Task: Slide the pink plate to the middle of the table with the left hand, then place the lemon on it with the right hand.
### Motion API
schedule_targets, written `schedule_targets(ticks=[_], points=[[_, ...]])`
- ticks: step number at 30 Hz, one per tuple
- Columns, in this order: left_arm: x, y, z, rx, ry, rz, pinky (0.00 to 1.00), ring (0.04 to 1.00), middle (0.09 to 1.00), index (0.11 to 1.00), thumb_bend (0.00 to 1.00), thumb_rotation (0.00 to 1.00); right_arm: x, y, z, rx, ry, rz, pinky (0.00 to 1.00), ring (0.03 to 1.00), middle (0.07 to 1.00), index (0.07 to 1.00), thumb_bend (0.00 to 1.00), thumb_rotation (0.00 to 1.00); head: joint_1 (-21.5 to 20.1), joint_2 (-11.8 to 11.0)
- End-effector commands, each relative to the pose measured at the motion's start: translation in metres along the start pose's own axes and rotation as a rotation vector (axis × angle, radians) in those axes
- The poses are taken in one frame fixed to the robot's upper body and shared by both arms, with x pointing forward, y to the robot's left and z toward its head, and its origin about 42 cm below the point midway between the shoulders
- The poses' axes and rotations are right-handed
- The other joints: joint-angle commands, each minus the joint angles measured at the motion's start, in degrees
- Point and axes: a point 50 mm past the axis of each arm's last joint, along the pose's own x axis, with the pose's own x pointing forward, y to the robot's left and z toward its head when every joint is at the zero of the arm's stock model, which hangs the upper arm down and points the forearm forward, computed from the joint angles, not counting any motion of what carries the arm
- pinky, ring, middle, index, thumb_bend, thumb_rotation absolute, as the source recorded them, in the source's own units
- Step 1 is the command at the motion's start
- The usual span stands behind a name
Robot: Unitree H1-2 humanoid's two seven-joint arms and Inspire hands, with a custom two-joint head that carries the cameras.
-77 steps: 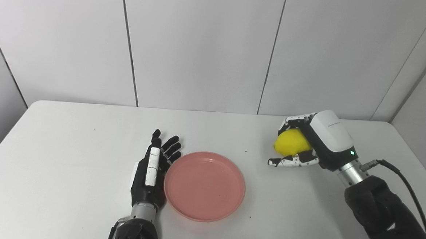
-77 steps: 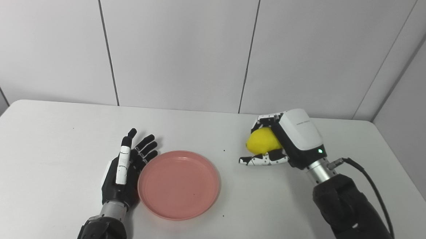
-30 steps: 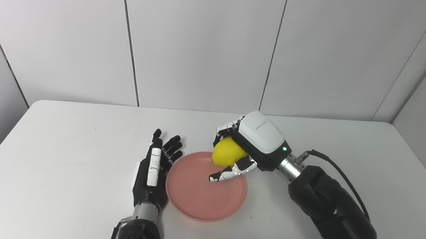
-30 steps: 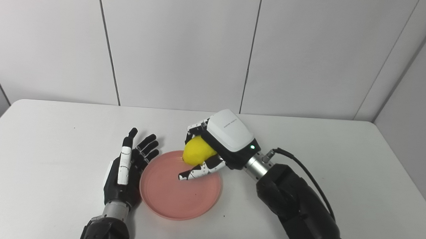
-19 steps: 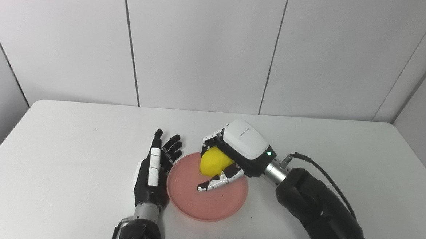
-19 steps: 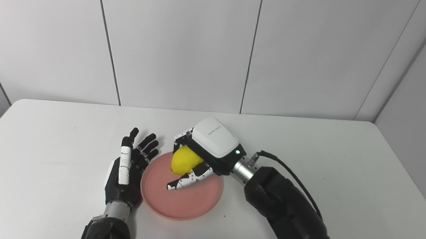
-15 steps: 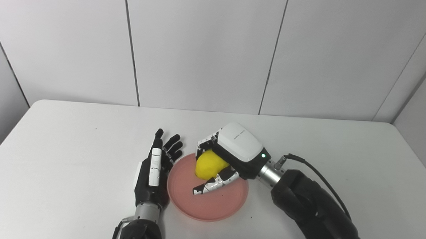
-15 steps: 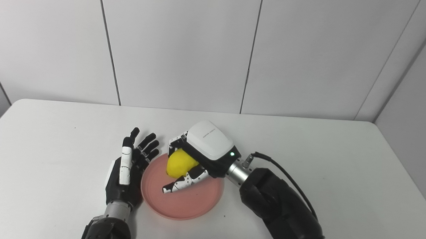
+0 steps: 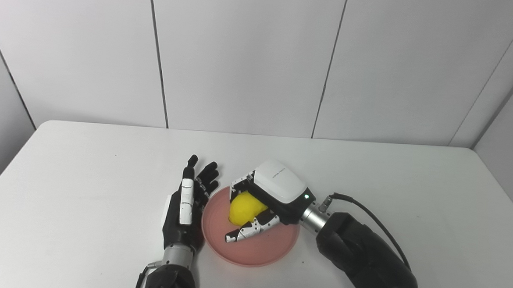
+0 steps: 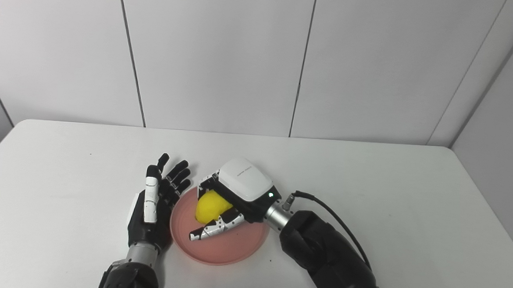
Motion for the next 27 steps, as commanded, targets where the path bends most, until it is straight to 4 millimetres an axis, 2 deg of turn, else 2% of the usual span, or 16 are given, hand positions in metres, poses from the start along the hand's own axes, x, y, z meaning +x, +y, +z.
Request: schedule_targets(ticks=[1,6,10,16,21,22,24,27], points=[[-0.006,-0.014,-0.016,-0.061,0.066,0.032,0.9,0.875,0.84,0.952,0.8,0.85,0.016,-0.022,0.005,-0.026,-0.077,-0.08,0.14,0.184,0.252,0.317,0.64,0.76,0.03,0.05],[-0.006,-0.014,-0.016,-0.056,0.068,0.031,0.92,0.875,0.837,0.952,0.81,0.86,0.017,-0.016,0.004,-0.012,-0.07,-0.084,0.14,0.185,0.255,0.309,0.64,0.79,0.06,0.06],[-0.006,-0.014,-0.016,-0.066,0.068,0.033,0.9,0.867,0.822,0.95,0.81,0.84,0.017,-0.012,0.002,-0.009,-0.073,-0.085,0.14,0.189,0.263,0.338,0.62,0.73,0.1,0.15],[-0.006,-0.014,-0.015,-0.065,0.065,0.032,0.92,0.866,0.813,0.951,0.79,0.85,0.018,-0.009,0.003,-0.021,-0.073,-0.086,0.16,0.208,0.283,0.357,0.63,0.71,0.03,0.39],[-0.007,-0.013,-0.016,-0.06,0.065,0.027,0.89,0.856,0.822,0.955,0.79,0.85,0.019,-0.007,0.005,-0.029,-0.078,-0.087,0.17,0.222,0.298,0.377,0.63,0.7,0.12,0.47],[-0.007,-0.013,-0.016,-0.061,0.065,0.028,0.88,0.847,0.822,0.954,0.8,0.85,0.02,-0.006,0.006,-0.031,-0.084,-0.094,0.17,0.224,0.304,0.382,0.64,0.73,0.04,0.46],[-0.007,-0.013,-0.016,-0.06,0.063,0.03,0.85,0.834,0.813,0.947,0.8,0.84,0.02,-0.007,0.006,-0.029,-0.084,-0.093,0.23,0.287,0.373,0.42,0.69,0.79,-0.01,0.42],[-0.006,-0.014,-0.015,-0.062,0.062,0.039,0.83,0.827,0.807,0.939,0.8,0.83,0.019,-0.009,0.006,-0.034,-0.084,-0.089,0.29,0.344,0.419,0.461,0.72,0.8,0.01,0.41]])
